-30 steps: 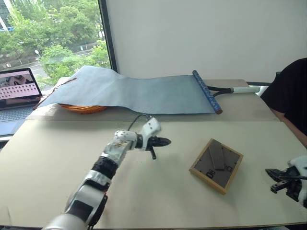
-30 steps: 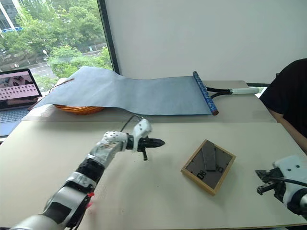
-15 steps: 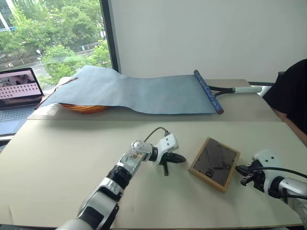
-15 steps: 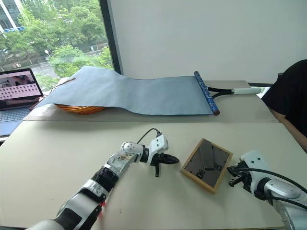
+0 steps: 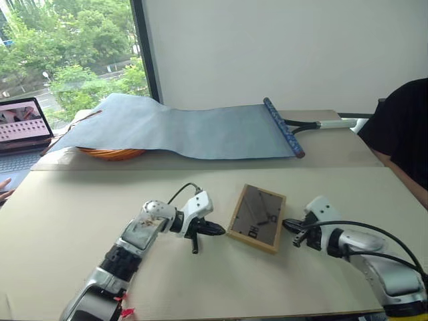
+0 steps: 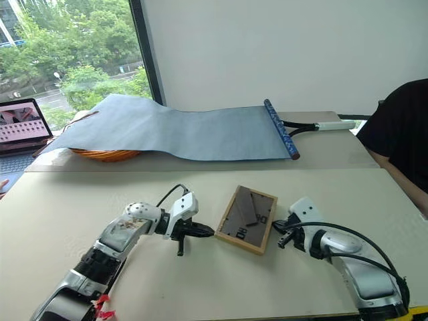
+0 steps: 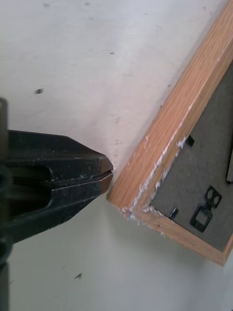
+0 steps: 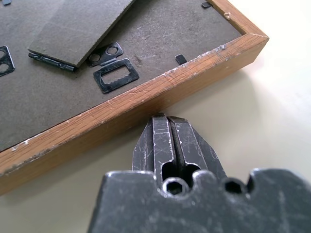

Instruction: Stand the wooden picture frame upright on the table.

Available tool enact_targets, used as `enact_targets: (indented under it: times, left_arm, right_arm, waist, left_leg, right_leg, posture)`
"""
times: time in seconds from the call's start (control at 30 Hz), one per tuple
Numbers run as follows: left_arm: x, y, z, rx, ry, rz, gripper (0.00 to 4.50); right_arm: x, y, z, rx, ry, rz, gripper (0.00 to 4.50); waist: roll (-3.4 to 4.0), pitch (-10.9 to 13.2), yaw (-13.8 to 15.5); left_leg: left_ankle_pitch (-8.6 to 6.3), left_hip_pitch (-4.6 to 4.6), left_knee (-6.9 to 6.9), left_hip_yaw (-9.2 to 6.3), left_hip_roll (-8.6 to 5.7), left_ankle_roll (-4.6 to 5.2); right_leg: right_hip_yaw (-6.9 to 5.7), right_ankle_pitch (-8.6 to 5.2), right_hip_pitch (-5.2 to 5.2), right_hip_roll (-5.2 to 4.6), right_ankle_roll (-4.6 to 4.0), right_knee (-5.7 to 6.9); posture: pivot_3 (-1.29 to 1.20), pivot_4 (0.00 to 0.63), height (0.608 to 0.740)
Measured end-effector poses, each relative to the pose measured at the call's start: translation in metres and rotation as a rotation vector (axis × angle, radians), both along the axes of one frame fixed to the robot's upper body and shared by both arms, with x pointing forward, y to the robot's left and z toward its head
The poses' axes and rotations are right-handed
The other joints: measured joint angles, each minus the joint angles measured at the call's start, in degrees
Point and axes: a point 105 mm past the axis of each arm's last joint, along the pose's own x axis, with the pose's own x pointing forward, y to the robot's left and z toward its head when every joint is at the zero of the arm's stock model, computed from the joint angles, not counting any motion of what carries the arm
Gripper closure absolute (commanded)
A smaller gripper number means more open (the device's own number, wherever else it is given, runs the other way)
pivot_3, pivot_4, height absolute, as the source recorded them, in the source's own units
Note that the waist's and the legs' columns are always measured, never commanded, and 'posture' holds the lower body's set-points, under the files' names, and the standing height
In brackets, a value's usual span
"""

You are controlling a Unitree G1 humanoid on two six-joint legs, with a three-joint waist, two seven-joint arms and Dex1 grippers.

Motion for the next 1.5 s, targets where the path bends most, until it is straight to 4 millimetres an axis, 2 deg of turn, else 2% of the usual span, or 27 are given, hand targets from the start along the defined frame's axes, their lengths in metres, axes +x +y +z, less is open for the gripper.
enact_targets:
  times: [0.17,0.27,0.43,0.7,0.77,0.9,1.2,1.27,1.33,1.4,1.43,1.5]
  left_arm:
    - [-0.012,0.003,-0.002,-0.013,0.044,0.040,4.48]
    - [-0.016,0.004,-0.002,-0.018,0.060,0.059,4.48]
    - [-0.017,0.015,-0.002,-0.004,0.053,0.101,4.48]
    - [-0.012,0.043,0.001,0.027,0.033,0.177,4.48]
    - [-0.010,0.048,0.002,0.036,0.025,0.190,4.48]
    - [-0.002,0.051,0.003,0.038,0.013,0.212,4.48]
    - [0.003,0.050,0.004,0.024,0.028,0.263,4.48]
    - [0.003,0.063,0.005,-0.006,0.092,0.339,4.48]
    - [0.004,0.085,0.008,-0.020,0.132,0.436,4.48]
    - [0.008,0.123,0.014,0.000,0.153,0.621,4.07]
    - [0.007,0.133,0.018,-0.001,0.193,0.678,3.85]
    - [0.003,0.150,0.031,-0.058,0.330,0.778,3.14]
  right_arm:
    - [0.016,0.034,0.001,0.022,-0.022,0.096,4.50]
    - [0.018,0.045,0.001,0.020,-0.029,0.142,4.50]
    - [0.016,0.049,0.000,0.020,-0.019,0.175,4.50]
    - [-0.008,0.045,-0.002,-0.011,0.051,0.227,4.50]
    - [-0.020,0.047,-0.004,-0.007,0.100,0.249,4.50]
    - [-0.033,0.059,-0.006,0.012,0.154,0.286,4.50]
    - [-0.033,0.059,-0.006,-0.007,0.151,0.280,4.50]
    - [-0.032,0.056,-0.005,-0.018,0.142,0.289,4.50]
    - [-0.030,0.050,-0.004,-0.029,0.138,0.286,4.50]
    - [-0.026,0.035,-0.003,-0.046,0.136,0.262,4.50]
    - [-0.024,0.028,-0.002,-0.050,0.129,0.251,4.50]
    - [-0.021,0.008,0.000,-0.067,0.118,0.216,4.50]
  waist:
    - [0.00,0.0,-0.2]
    - [0.00,0.0,0.0]
    - [0.00,0.0,0.1]
    - [-0.02,0.0,0.3]
    - [-0.04,0.0,0.3]
    - [-0.06,-0.1,0.2]
    - [-0.19,-0.1,0.2]
    - [-0.19,-0.1,0.1]
    - [-0.19,-0.1,0.0]
    - [-0.29,-0.1,0.5]
    - [-0.32,-0.1,0.7]
    - [-0.41,0.0,1.2]
  left_leg:
    - [0.00,0.06,-0.02,0.00,0.03,0.00]
    - [0.00,0.05,-0.02,0.00,0.03,0.00]
    - [0.00,0.06,-0.02,0.00,0.03,0.00]
    - [0.00,0.07,-0.02,0.00,0.03,0.00]
    - [0.00,0.08,-0.02,0.00,0.04,0.00]
    - [0.00,0.11,-0.01,-0.01,0.04,0.00]
    - [0.00,0.12,-0.01,-0.01,0.04,0.00]
    - [0.00,0.10,-0.02,-0.01,0.04,0.00]
    - [0.00,0.10,-0.04,-0.01,0.05,0.00]
    - [0.00,0.07,0.01,-0.01,0.04,0.00]
    - [0.00,0.00,0.04,-0.01,0.03,0.00]
    - [0.00,-0.09,0.10,-0.01,0.03,-0.01]
  right_leg:
    - [-0.02,0.00,0.01,0.01,-0.02,0.02]
    - [-0.02,0.00,0.01,0.01,-0.02,0.02]
    - [-0.03,-0.01,0.00,0.01,-0.02,0.02]
    - [-0.03,-0.02,0.01,0.00,-0.02,0.01]
    - [-0.04,-0.04,0.01,0.01,-0.04,0.01]
    - [-0.04,-0.03,0.01,0.01,-0.04,0.02]
    - [-0.04,-0.03,0.02,0.01,-0.04,0.02]
    - [-0.04,-0.04,-0.03,0.01,-0.04,0.03]
    - [-0.05,-0.04,-0.05,0.01,-0.05,0.03]
    - [-0.06,-0.04,-0.03,0.00,-0.04,-0.01]
    - [-0.06,-0.04,-0.04,0.00,-0.03,-0.02]
    - [-0.06,-0.05,-0.17,0.00,-0.02,-0.01]
  posture:
    - [0.00,0.150,0.673]
    - [0.00,0.150,0.673]
    - [0.00,0.150,0.673]
    - [0.00,0.150,0.673]
    - [0.00,0.150,0.673]
    - [0.00,0.150,0.673]
    - [0.00,0.150,0.673]
    - [0.00,0.150,0.673]
    - [0.00,0.150,0.673]
    - [0.00,0.150,0.673]
    - [0.00,0.150,0.673]
    - [0.00,0.150,0.673]
